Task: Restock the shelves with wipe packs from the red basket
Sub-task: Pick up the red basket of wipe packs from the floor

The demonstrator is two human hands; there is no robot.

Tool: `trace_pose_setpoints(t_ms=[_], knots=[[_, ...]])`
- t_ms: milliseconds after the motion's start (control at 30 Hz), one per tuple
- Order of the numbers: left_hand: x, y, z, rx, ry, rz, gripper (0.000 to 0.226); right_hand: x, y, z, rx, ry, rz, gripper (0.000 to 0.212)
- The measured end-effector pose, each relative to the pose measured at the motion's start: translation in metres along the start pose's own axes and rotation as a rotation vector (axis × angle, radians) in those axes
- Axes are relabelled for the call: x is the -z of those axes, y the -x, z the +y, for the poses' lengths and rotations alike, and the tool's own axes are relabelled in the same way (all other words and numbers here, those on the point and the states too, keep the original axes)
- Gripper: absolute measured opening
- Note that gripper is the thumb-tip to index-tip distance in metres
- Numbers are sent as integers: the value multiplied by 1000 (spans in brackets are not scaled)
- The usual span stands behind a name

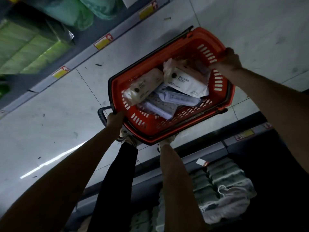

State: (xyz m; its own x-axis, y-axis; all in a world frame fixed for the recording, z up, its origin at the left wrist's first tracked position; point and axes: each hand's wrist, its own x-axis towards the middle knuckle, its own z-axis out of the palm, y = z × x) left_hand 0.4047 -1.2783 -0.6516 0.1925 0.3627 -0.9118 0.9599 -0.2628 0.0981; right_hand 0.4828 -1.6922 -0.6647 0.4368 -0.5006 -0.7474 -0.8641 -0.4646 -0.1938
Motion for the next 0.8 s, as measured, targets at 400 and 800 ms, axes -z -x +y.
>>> trace_pose_setpoints(t_ms=[400,800], knots=[[39,-45,0,50,183,-221,45,-5,-7,15,-161,-89,-2,71],[175,-25,-32,1,42,-148,49,-41,124,-5,-74,39,-122,5]])
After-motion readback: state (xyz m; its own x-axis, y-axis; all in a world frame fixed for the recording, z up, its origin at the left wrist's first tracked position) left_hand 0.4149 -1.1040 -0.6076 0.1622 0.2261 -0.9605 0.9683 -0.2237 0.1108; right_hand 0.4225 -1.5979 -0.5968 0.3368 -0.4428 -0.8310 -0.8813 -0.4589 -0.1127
